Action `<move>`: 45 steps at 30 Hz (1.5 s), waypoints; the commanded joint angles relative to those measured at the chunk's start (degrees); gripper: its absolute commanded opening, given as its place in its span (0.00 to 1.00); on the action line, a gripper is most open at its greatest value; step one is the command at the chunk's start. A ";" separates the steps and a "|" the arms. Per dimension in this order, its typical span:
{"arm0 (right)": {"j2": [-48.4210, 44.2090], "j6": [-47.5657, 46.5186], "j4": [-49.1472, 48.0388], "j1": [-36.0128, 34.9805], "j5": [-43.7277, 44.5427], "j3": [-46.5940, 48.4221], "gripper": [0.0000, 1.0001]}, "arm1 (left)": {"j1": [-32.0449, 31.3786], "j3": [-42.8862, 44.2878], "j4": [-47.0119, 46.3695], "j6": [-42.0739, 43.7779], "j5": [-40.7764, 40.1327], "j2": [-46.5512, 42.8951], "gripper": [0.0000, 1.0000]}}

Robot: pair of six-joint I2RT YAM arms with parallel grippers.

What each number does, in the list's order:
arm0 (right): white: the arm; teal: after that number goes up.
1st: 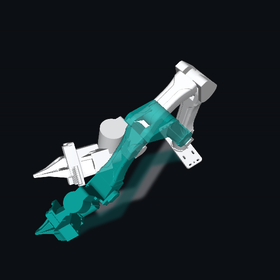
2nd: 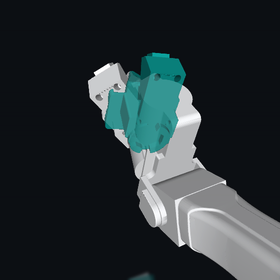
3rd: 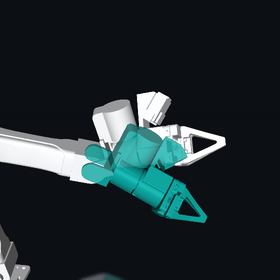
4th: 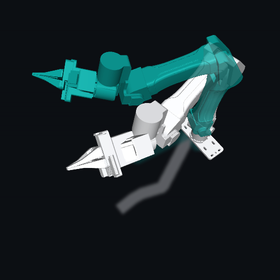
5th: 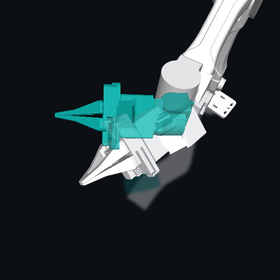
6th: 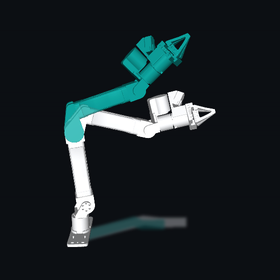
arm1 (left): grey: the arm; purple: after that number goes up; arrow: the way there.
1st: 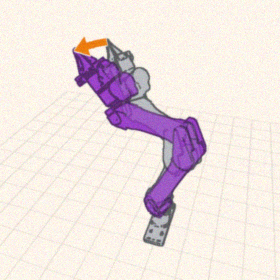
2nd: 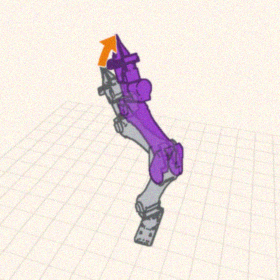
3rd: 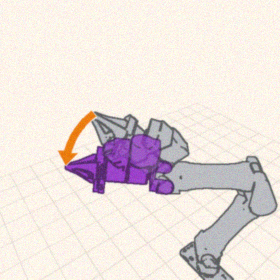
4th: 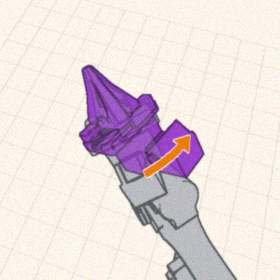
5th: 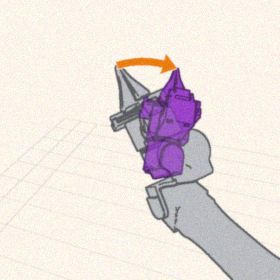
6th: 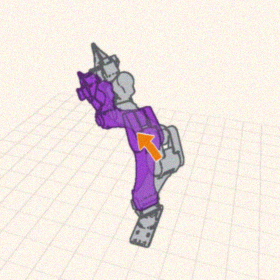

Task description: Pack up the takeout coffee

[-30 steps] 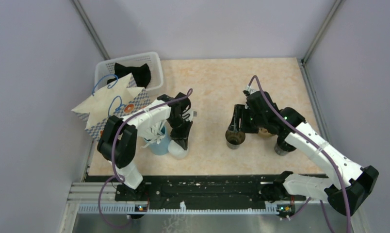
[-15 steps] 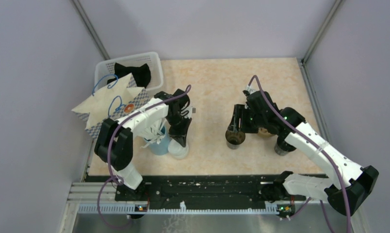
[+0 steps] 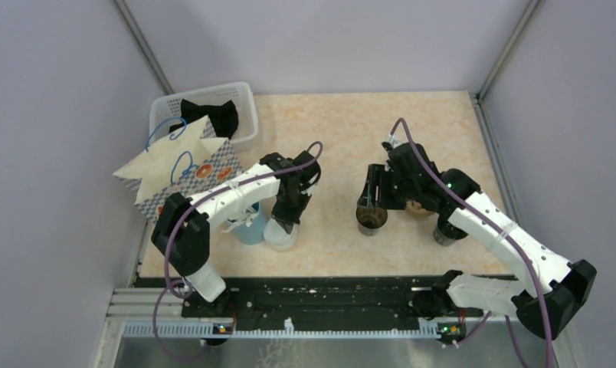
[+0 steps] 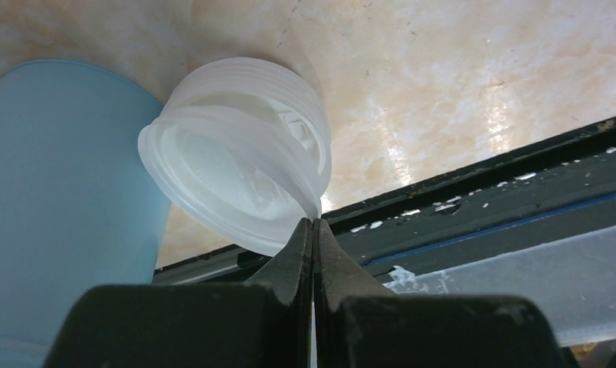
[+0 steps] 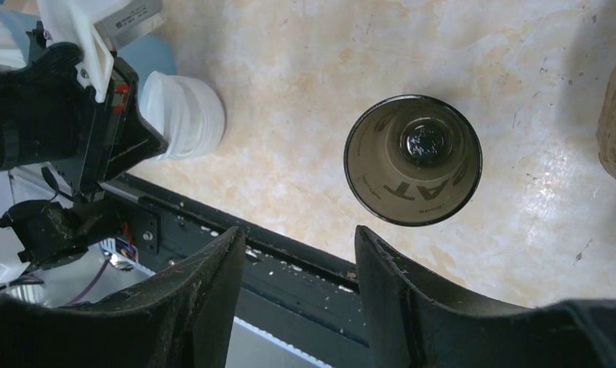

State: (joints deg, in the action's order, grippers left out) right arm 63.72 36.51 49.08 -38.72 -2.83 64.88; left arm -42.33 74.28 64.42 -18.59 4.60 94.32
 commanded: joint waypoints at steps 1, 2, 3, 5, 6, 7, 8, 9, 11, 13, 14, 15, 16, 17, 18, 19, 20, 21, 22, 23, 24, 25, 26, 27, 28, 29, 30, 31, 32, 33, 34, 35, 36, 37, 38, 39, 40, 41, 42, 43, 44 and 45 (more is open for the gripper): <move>0.26 -0.39 -1.76 0.38 -0.43 1.69 0.55 | -2.97 3.02 3.58 -2.57 -10.34 -0.18 0.00; 0.24 -0.39 -1.83 0.36 -0.43 1.55 0.55 | -3.56 3.21 3.80 -2.66 -11.53 0.00 0.00; 0.14 -0.39 -1.88 0.39 -0.49 1.53 0.55 | -4.10 3.46 3.97 -2.74 -12.39 0.05 0.00; 0.16 -0.39 -1.82 0.32 -0.51 1.49 0.55 | -5.31 4.11 4.82 -2.95 -14.28 0.35 0.00; 0.11 -0.41 -1.87 0.35 -0.47 1.43 0.55 | -5.62 4.46 5.32 -3.09 -14.98 0.68 0.00; 0.02 -0.40 -1.80 0.37 -0.43 1.46 0.55 | -6.05 4.57 5.49 -3.12 -14.96 0.78 0.00; -0.08 -0.32 -1.72 0.40 -0.36 1.35 0.55 | -6.10 4.43 5.18 -2.98 -13.93 0.62 0.00; -0.17 -0.27 -1.74 0.35 -0.34 1.37 0.55 | -6.10 4.29 4.77 -2.81 -12.83 0.47 0.00; -0.26 -0.29 -1.71 0.38 -0.35 1.33 0.55 | -6.10 4.38 4.92 -2.76 -11.18 0.85 0.00; -0.47 -0.16 -1.57 0.38 -0.18 1.18 0.55 | -6.18 4.92 5.77 -3.13 -11.42 1.34 0.00; -0.63 -0.09 -1.64 0.36 -0.17 1.03 0.55 | -6.34 5.32 6.13 -3.41 -12.39 1.34 0.00; -0.74 0.02 -1.71 0.33 -0.19 0.90 0.55 | -6.49 5.78 6.73 -3.67 -13.93 1.35 0.00; -0.86 0.09 -1.77 0.37 -0.24 0.78 0.55 | -6.72 6.27 7.29 -3.86 -15.37 1.32 0.00; -0.88 0.13 -1.75 0.40 -0.29 0.70 0.55 | -6.94 6.72 7.90 -4.06 -16.58 1.31 0.00; -0.95 0.14 -1.76 0.40 -0.37 0.64 0.55 | -6.98 6.74 8.09 -3.97 -16.96 1.18 0.00; -0.97 0.11 -1.80 0.39 -0.40 0.56 0.55 | -6.98 6.57 7.92 -3.58 -16.61 0.96 0.00; -0.90 0.13 -1.86 0.39 -0.42 0.59 0.55 | -6.98 6.15 7.52 -3.01 -15.49 0.67 0.00; -0.94 0.14 -1.80 0.40 -0.39 0.64 0.55 | -6.99 5.66 7.29 -2.75 -14.20 0.55 0.00; -0.96 0.14 -1.84 0.34 -0.34 0.74 0.55 | -6.98 5.23 7.14 -2.46 -12.65 0.56 0.00; -0.97 0.14 -1.83 0.33 -0.33 0.81 0.55 | -6.98 4.53 7.01 -2.49 -11.19 0.54 0.00; -0.97 0.14 -1.83 0.38 -0.33 0.78 0.55 | -6.98 4.00 6.91 -2.50 -10.50 0.50 0.00; -1.01 0.14 -1.81 0.40 -0.34 0.78 0.55 | -6.98 3.61 6.68 -2.16 -9.96 0.49 0.00; -1.05 0.13 -1.84 0.35 -0.32 0.74 0.55 | -6.98 3.33 6.42 -1.52 -9.52 0.45 0.00; -1.06 0.09 -1.88 0.39 -0.33 0.63 0.55 | -7.02 3.13 6.27 -0.67 -9.34 0.46 0.00; -1.01 0.13 -1.90 0.35 -0.39 0.59 0.55 | -6.99 3.06 6.06 0.41 -8.66 0.33 0.00; -0.98 0.14 -1.89 0.32 -0.43 0.57 0.55 | -6.94 3.05 5.69 1.85 -7.49 -0.09 0.00; -0.97 0.14 -1.84 0.39 -0.49 0.58 0.55 | -6.67 2.81 4.55 2.80 -5.95 -0.80 0.00; -0.97 0.14 -1.86 0.39 -0.51 0.67 0.55 | -6.21 2.10 3.16 4.15 -2.68 -1.55 0.00; -1.05 0.13 -1.81 0.35 -0.48 0.67 0.55 | -5.44 0.95 1.57 5.33 0.03 -2.33 0.00; -1.06 0.15 -1.70 0.39 -0.31 0.76 0.55 | -4.99 0.23 1.25 5.81 1.44 -2.57 0.00; -1.10 0.16 -1.64 0.32 -0.25 0.72 0.55 | -4.84 -0.09 1.35 6.17 1.61 -2.51 0.00; -1.06 0.14 -1.58 0.32 -0.29 0.78 0.55 | -4.69 -0.24 1.38 6.60 1.54 -2.43 0.00; -1.06 0.14 -1.47 0.32 -0.25 0.87 0.55 | -4.30 -0.37 1.23 7.05 2.00 -2.49 0.00; -1.12 0.14 -1.52 0.39 -0.29 0.85 0.55 | -3.57 -0.64 0.86 7.53 3.76 -2.68 0.00; -1.19 0.14 -1.51 0.38 -0.19 0.77 0.55 | -2.40 -0.96 0.27 7.86 5.39 -2.79 0.00; -1.23 0.17 -1.51 0.36 -0.17 0.65 0.55 | -1.12 -1.39 -0.14 8.13 7.17 -2.80 0.00; -1.23 0.14 -1.51 0.39 -0.16 0.67 0.55 | 0.40 -1.68 -0.25 8.39 8.15 -2.57 0.00; -1.23 0.18 -1.53 0.39 -0.20 0.64 0.55 | 2.02 -1.81 -0.05 8.59 8.36 -2.35 0.00; -1.16 0.08 -1.49 0.34 -0.22 0.61 0.55 | 2.79 -1.67 0.02 8.95 8.40 -2.13 0.00; -1.15 0.13 -1.55 0.39 -0.33 0.65 0.55 | 3.38 -1.62 -0.26 9.40 8.58 -2.15 0.00; -1.15 0.14 -1.68 0.34 -0.33 0.68 0.55 | 3.96 -1.48 -0.56 9.68 9.03 -2.10 0.00; -1.17 0.14 -1.67 0.32 -0.40 0.68 0.55 | 4.45 -1.17 -0.56 9.83 9.67 -1.95 0.00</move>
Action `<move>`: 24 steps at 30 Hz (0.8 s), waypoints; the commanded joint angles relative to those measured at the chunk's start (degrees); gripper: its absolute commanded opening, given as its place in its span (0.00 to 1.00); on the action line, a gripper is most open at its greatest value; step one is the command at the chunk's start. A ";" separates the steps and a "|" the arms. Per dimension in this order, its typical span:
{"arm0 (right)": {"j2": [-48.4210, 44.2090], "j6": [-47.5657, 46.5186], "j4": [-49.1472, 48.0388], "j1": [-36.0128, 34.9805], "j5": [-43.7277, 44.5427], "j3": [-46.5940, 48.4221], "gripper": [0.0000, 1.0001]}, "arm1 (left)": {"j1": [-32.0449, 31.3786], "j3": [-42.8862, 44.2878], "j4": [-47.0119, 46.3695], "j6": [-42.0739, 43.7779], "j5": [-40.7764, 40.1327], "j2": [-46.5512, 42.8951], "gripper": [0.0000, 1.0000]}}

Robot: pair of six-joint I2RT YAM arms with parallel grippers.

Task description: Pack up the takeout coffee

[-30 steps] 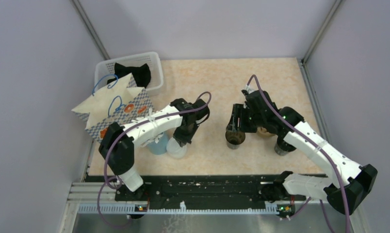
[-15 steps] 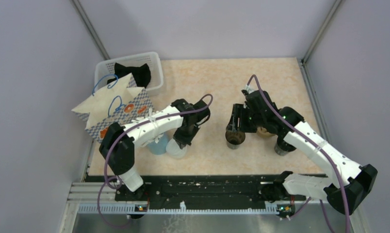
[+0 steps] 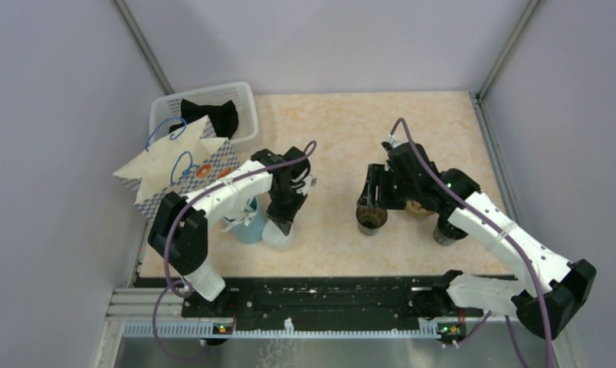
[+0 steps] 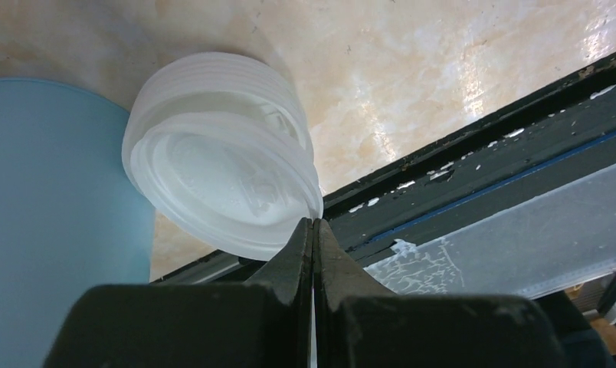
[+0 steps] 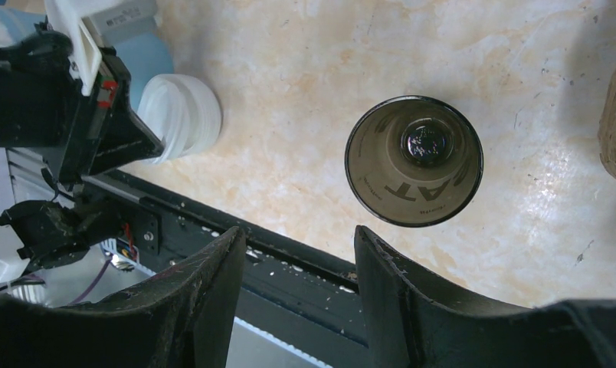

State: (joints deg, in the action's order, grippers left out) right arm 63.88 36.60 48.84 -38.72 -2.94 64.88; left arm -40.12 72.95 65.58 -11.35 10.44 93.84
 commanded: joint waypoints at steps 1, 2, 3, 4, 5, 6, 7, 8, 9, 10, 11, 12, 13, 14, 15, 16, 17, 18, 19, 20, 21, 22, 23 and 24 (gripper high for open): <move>-1.22 0.00 -1.43 0.37 -0.29 0.75 0.55 | 2.62 0.37 -1.65 2.90 4.70 -1.16 0.00; -1.15 -0.07 -1.40 0.38 -0.23 0.80 0.55 | 2.87 0.58 -1.60 2.95 5.17 -0.87 0.00; -1.06 -0.16 -1.34 0.38 -0.23 0.84 0.55 | 2.98 0.69 -1.60 2.86 4.91 -0.69 0.00; -0.97 -0.17 -1.34 0.37 -0.24 0.90 0.55 | 3.01 0.77 -1.60 2.83 4.77 -0.49 0.00; -0.95 -0.21 -1.31 0.34 -0.32 0.97 0.55 | 3.07 0.79 -1.60 2.83 4.88 -0.24 0.00; -0.88 -0.21 -1.36 0.37 -0.31 1.05 0.55 | 3.08 0.86 -1.53 2.76 4.97 -0.01 0.00; -0.91 -0.25 -1.30 0.40 -0.31 1.10 0.55 | 3.19 0.88 -1.56 2.74 5.30 0.16 0.00; -0.87 -0.29 -1.28 0.35 -0.31 1.12 0.55 | 3.22 0.84 -1.58 2.74 5.87 0.24 0.00; -0.78 -0.34 -1.21 0.33 -0.33 1.15 0.55 | 3.47 0.80 -1.62 2.70 6.11 0.22 0.00; -0.77 -0.38 -1.16 0.37 -0.31 1.21 0.55 | 3.73 0.72 -1.60 2.70 6.56 0.25 0.00; -0.77 -0.37 -1.19 0.33 -0.36 1.28 0.55 | 4.11 0.44 -1.72 2.80 7.33 0.22 0.00; -0.79 -0.39 -1.14 0.34 -0.33 1.18 0.55 | 4.42 0.11 -1.81 2.83 7.92 0.20 0.00; -0.77 -0.39 -1.12 0.39 -0.35 1.11 0.55 | 4.77 -0.15 -2.09 2.75 8.60 0.06 0.00; -0.77 -0.41 -1.17 0.39 -0.36 1.09 0.55 | 5.05 -0.40 -2.26 2.81 9.63 -0.07 0.00; -0.77 -0.39 -1.23 0.38 -0.38 1.05 0.55 | 5.34 -0.55 -2.49 2.76 10.29 -0.32 0.00; -0.77 -0.42 -1.25 0.36 -0.43 1.10 0.55 | 5.66 -0.67 -2.70 2.67 10.85 -0.45 0.00; -0.71 -0.41 -1.24 0.34 -0.40 1.10 0.55 | 6.06 -0.71 -2.82 2.51 11.62 -0.57 0.00; -0.69 -0.47 -1.36 0.36 -0.48 1.09 0.55 | 6.54 -0.83 -2.97 2.25 12.22 -0.57 0.00; -0.71 -0.48 -1.33 0.32 -0.53 1.18 0.55 | 7.09 -1.00 -2.93 1.83 12.35 -0.42 0.00; -0.61 -0.52 -1.36 0.39 -0.61 1.21 0.55 | 7.41 -1.06 -2.70 1.45 11.89 -0.28 0.00; -0.53 -0.56 -1.33 0.39 -0.59 1.29 0.55 | 7.53 -0.84 -2.21 1.05 10.69 -0.10 0.00; -0.44 -0.64 -1.30 0.35 -0.65 1.33 0.55 | 7.59 -0.50 -1.56 0.61 9.09 0.07 0.00; -0.35 -0.74 -1.26 0.33 -0.74 1.42 0.55 | 7.60 -0.05 -0.87 0.22 7.58 0.17 0.00; -0.26 -0.78 -1.21 0.35 -0.83 1.60 0.55 | 7.52 0.52 -0.14 -0.18 6.28 0.01 0.00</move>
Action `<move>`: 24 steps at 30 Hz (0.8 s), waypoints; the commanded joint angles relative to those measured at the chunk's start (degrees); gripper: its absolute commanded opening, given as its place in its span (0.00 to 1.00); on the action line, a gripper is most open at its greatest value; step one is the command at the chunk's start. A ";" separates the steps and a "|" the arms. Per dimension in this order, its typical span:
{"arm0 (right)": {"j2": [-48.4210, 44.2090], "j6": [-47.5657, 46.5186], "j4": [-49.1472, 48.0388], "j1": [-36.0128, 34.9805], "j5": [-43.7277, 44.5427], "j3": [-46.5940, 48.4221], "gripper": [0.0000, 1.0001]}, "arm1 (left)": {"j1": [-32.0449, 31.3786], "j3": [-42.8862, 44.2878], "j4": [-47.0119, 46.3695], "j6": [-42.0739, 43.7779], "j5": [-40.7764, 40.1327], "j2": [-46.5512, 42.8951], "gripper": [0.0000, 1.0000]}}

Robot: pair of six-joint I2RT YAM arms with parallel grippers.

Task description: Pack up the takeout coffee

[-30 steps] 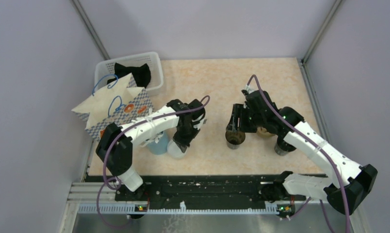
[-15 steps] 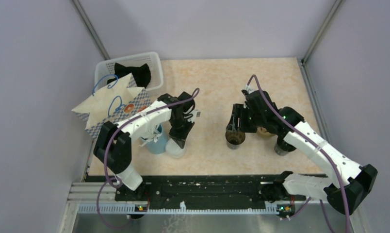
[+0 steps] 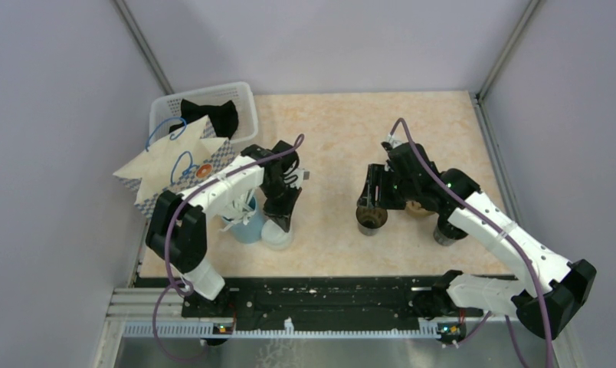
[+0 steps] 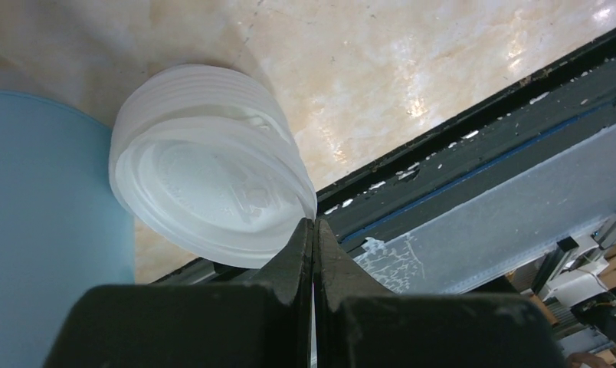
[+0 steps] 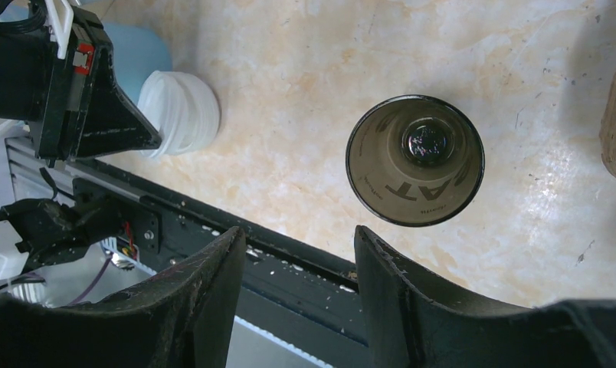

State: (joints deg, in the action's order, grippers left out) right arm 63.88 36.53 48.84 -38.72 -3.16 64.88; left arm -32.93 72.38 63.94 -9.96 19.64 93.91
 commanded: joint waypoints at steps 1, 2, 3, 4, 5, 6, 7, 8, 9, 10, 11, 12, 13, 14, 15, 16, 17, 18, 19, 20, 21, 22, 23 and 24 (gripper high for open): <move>-0.17 -0.73 -1.26 0.39 -0.66 1.63 0.55 | 0.30 1.69 2.24 -1.97 -4.32 -0.19 0.00; -0.11 -0.84 -1.32 0.40 -0.63 1.73 0.55 | 0.25 2.30 2.77 -2.57 -5.72 -0.47 0.00; -0.03 -0.91 -1.31 0.40 -0.67 1.80 0.55 | 0.08 2.93 3.24 -2.84 -7.44 -0.63 0.00; 0.08 -0.98 -1.42 0.37 -0.82 1.81 0.55 | -0.01 3.47 3.63 -3.01 -8.21 -0.76 0.00; 0.22 -1.06 -1.56 0.39 -0.99 1.84 0.55 | -0.17 3.87 3.84 -3.19 -8.76 -0.89 0.00; 0.39 -1.10 -1.66 0.35 -1.14 1.89 0.55 | -0.43 4.31 4.01 -3.31 -8.81 -0.89 0.00; 0.56 -1.18 -1.79 0.36 -1.27 1.97 0.55 | -0.65 4.59 4.15 -3.62 -8.77 -0.84 0.00; 0.75 -1.24 -1.83 0.39 -1.40 2.03 0.55 | -1.10 5.04 4.26 -3.96 -8.64 -0.91 0.00; 0.88 -1.28 -1.90 0.38 -1.43 2.15 0.55 | -1.48 5.31 4.38 -4.40 -8.93 -0.97 0.00; 0.97 -1.34 -1.90 0.36 -1.41 2.32 0.55 | -2.01 5.74 4.88 -5.01 -9.57 -0.93 0.00; 1.00 -1.37 -1.83 0.35 -1.46 2.42 0.55 | -2.55 6.17 5.45 -5.55 -10.56 -0.93 0.00; 1.06 -1.45 -1.79 0.37 -1.34 2.53 0.55 | -3.15 6.51 6.02 -6.08 -11.46 -0.99 0.00; 1.07 -1.48 -1.74 0.37 -1.39 2.53 0.55 | -3.62 6.58 6.50 -6.45 -12.33 -0.94 0.00; 1.00 -1.47 -1.77 0.34 -1.38 2.44 0.55 | -4.22 6.65 6.80 -6.81 -12.84 -0.99 0.00; 0.97 -1.47 -1.82 0.36 -1.37 2.34 0.55 | -4.44 6.66 7.07 -7.05 -13.24 -0.93 0.00; 1.01 -1.47 -1.96 0.39 -1.34 2.22 0.55 | -4.69 6.65 7.30 -7.28 -13.62 -1.00 0.00; 1.05 -1.36 -1.91 0.35 -1.45 2.18 0.55 | -4.91 6.83 7.59 -7.54 -14.23 -0.90 0.00; 1.07 -1.32 -1.96 0.38 -1.54 2.13 0.55 | -5.13 7.08 8.01 -7.72 -14.81 -0.95 0.00; 1.01 -1.36 -1.97 0.32 -1.58 2.16 0.54 | -5.33 7.38 8.72 -7.90 -15.67 -0.95 0.00; 0.99 -1.33 -1.92 0.39 -1.54 2.06 0.54 | -5.57 7.69 9.29 -8.15 -16.43 -0.93 0.00; 0.91 -1.34 -1.96 0.34 -1.51 1.99 0.54 | -5.73 8.05 9.61 -8.29 -16.84 -0.92 0.00; 0.82 -1.30 -2.00 0.39 -1.43 1.88 0.55 | -5.81 8.37 9.95 -8.46 -17.40 -1.01 0.00; 0.71 -1.16 -2.13 0.39 -1.46 1.71 0.55 | -5.83 8.75 10.29 -8.70 -17.71 -1.01 0.00; 0.72 -1.20 -2.12 0.40 -1.60 1.66 0.55 | -5.95 9.18 10.58 -8.80 -17.87 -1.07 0.00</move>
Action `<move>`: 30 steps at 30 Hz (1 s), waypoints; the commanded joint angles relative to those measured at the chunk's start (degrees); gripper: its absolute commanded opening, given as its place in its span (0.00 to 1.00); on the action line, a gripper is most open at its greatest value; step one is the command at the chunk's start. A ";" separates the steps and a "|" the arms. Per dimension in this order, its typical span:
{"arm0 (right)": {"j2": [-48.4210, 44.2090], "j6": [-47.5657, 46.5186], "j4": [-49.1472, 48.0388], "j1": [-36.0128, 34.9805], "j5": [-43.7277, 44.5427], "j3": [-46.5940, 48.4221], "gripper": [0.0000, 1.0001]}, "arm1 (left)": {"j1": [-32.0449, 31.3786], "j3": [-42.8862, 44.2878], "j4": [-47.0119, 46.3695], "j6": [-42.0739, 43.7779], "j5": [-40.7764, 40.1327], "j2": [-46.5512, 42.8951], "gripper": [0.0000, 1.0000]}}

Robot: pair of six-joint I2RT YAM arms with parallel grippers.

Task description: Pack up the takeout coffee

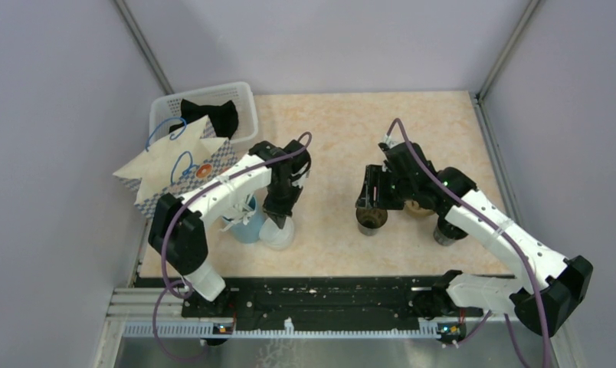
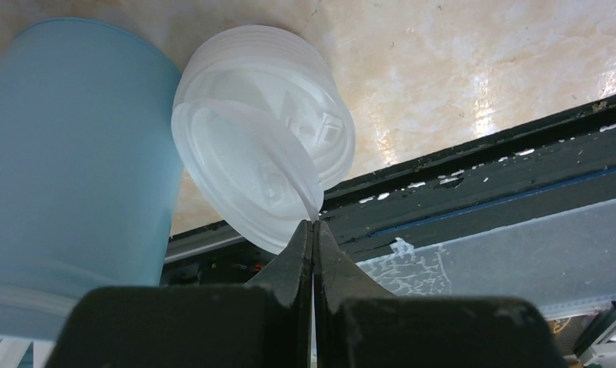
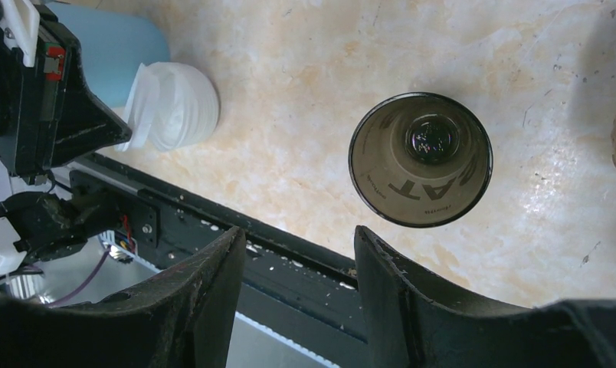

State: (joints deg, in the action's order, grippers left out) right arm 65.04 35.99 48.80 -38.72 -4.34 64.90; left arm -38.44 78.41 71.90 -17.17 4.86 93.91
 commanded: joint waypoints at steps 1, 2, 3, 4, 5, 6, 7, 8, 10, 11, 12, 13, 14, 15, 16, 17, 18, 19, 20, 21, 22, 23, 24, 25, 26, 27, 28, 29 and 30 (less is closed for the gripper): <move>-0.44 -0.58 -2.06 0.34 -0.48 1.59 0.54 | -0.56 3.86 2.94 -1.68 -3.06 -1.35 0.00; -0.48 -0.58 -1.98 0.33 -0.50 1.51 0.54 | -0.66 5.05 3.42 -1.72 -2.91 -1.54 0.00; -0.52 -0.49 -1.89 0.32 -0.50 1.58 0.54 | -0.75 6.45 3.84 -1.73 -2.72 -1.69 0.00; -0.67 -0.44 -1.90 0.39 -0.43 1.61 0.54 | -0.83 8.88 4.57 -1.65 -2.49 -1.73 0.00; -0.77 -0.40 -1.91 0.35 -0.39 1.59 0.54 | -0.89 11.32 5.56 -1.60 -2.15 -1.67 0.00; -0.72 -0.38 -1.81 0.39 -0.33 1.69 0.54 | -0.98 14.17 6.74 -1.48 -1.72 -1.37 0.00; -0.66 -0.43 -1.67 0.35 -0.18 1.90 0.54 | -1.02 17.31 7.95 -1.47 -1.03 -1.10 0.00; -0.62 -0.54 -1.28 0.37 -0.15 2.12 0.54 | -1.03 20.81 8.91 -1.45 0.04 -0.87 0.00; -0.72 -0.73 -0.37 0.33 0.39 3.28 0.55 | -0.96 27.44 8.82 -1.19 4.12 -0.98 0.00; -0.95 -0.81 -0.01 0.38 0.52 3.75 0.55 | -0.90 30.87 8.35 -1.77 6.58 -0.89 0.00; -1.38 -0.86 0.29 0.39 0.56 4.52 0.57 | -0.86 33.90 7.24 -2.50 9.73 -0.77 0.00; -1.97 -0.85 0.45 0.32 0.35 5.21 0.59 | -0.73 36.37 5.56 -3.16 13.29 -0.92 0.00; -2.86 -0.77 0.55 0.33 -0.07 6.02 0.61 | -0.44 37.91 3.04 -3.99 16.70 -1.53 0.00; -3.87 -0.63 0.34 0.38 -0.71 6.84 0.65 | -0.18 38.26 -1.51 -4.67 20.10 -2.48 0.00; -5.34 -0.45 -0.21 0.39 -1.65 7.56 0.71 | 0.25 37.17 -5.56 -5.50 22.97 -4.22 0.00; -6.97 -0.17 -1.19 0.40 -2.84 8.13 0.76 | 0.95 34.87 -11.16 -6.62 27.19 -6.43 0.00; -8.65 0.24 -2.90 0.34 -4.11 8.56 0.81 | 1.86 31.32 -17.64 -8.15 31.38 -9.02 0.00; -10.22 1.08 -4.85 0.39 -5.60 8.91 0.85 | 2.97 27.36 -24.95 -10.47 35.65 -11.96 0.00; -11.44 1.92 -7.21 0.39 -7.35 9.25 0.88 | 3.92 22.38 -33.75 -13.30 40.40 -14.78 0.00; -12.45 2.81 -10.22 0.33 -9.69 9.61 0.90 | 4.51 17.49 -42.19 -17.17 44.14 -17.74 0.00; -13.12 3.95 -14.38 0.39 -11.97 9.85 0.91 | 5.18 13.05 -50.97 -22.69 46.94 -20.16 0.00; -13.52 5.04 -16.39 0.39 -13.85 10.09 0.92 | 5.76 9.08 -58.38 -25.32 49.29 -21.87 0.00; -13.79 6.02 -19.73 0.34 -15.14 10.48 0.93 | 6.36 6.09 -64.63 -30.61 50.99 -23.14 0.00; -13.97 6.61 -21.39 0.39 -15.93 11.16 0.95 | 6.82 3.73 -69.70 -33.68 52.36 -23.89 0.00; -13.86 6.88 -22.25 0.37 -16.27 11.98 0.98 | 7.12 2.21 -73.59 -35.98 53.53 -24.27 0.00; -13.52 6.81 -22.25 0.35 -16.27 13.29 0.99 | 7.14 1.47 -75.99 -37.28 54.24 -24.28 0.00; -12.82 6.64 -21.74 0.39 -16.39 14.84 0.99 | 7.15 1.49 -76.47 -37.66 54.50 -24.30 0.00; -11.75 6.20 -21.18 0.34 -17.25 16.30 0.99 | 7.15 1.45 -76.72 -38.16 54.54 -24.29 0.00; -10.69 5.82 -20.71 0.38 -18.27 17.67 0.99 | 7.15 1.24 -77.61 -38.88 54.55 -24.37 0.00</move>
State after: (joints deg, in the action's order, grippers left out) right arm 51.33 41.12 32.49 -38.70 -17.87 77.47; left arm -31.57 80.84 12.40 -47.27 52.82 69.84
